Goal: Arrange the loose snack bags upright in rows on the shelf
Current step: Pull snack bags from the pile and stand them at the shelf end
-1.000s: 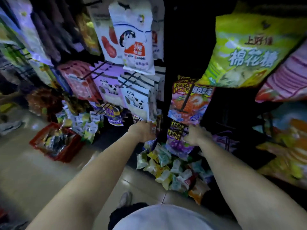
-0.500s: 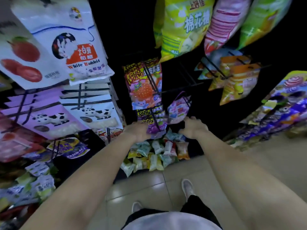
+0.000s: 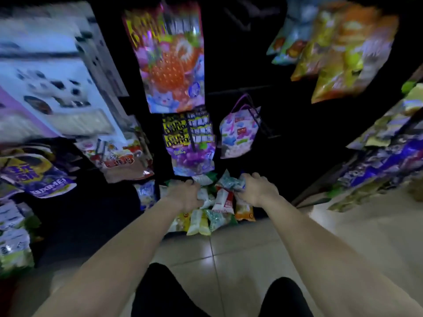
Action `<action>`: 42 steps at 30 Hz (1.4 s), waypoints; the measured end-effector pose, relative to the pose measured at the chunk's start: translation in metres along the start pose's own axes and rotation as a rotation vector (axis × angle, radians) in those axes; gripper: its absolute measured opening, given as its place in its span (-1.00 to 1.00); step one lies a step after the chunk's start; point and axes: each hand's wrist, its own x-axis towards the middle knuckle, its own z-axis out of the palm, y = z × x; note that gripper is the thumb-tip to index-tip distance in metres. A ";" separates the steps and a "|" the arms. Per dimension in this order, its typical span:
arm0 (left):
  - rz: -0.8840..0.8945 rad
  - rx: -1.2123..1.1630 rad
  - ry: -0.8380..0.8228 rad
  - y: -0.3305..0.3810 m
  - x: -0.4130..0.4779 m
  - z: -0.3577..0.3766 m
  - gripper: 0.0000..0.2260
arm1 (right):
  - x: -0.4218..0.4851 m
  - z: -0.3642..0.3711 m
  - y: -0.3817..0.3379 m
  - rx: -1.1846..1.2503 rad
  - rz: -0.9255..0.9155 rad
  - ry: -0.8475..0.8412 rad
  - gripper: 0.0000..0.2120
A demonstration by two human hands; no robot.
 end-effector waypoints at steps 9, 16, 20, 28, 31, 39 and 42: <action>0.002 0.076 0.072 0.022 0.166 0.159 -0.39 | 0.130 0.162 0.086 -0.010 0.031 0.055 -0.34; 0.034 0.065 0.165 0.044 0.156 0.220 -0.38 | 0.097 0.232 0.124 0.005 0.078 0.155 -0.34; 0.079 0.081 0.216 0.054 0.119 0.232 -0.35 | 0.043 0.243 0.142 0.023 0.130 0.179 -0.33; 0.155 0.087 0.340 0.078 0.098 0.239 -0.37 | 0.007 0.267 0.154 0.031 0.163 0.238 -0.35; 0.165 0.154 0.341 0.081 0.118 0.247 -0.38 | 0.025 0.281 0.155 0.022 0.149 0.211 -0.34; 0.182 0.120 0.266 0.075 0.229 0.237 -0.41 | 0.138 0.282 0.172 -0.024 0.126 0.129 -0.33; 0.178 0.134 0.261 0.073 0.285 0.236 -0.44 | 0.198 0.279 0.181 -0.053 0.078 0.108 -0.31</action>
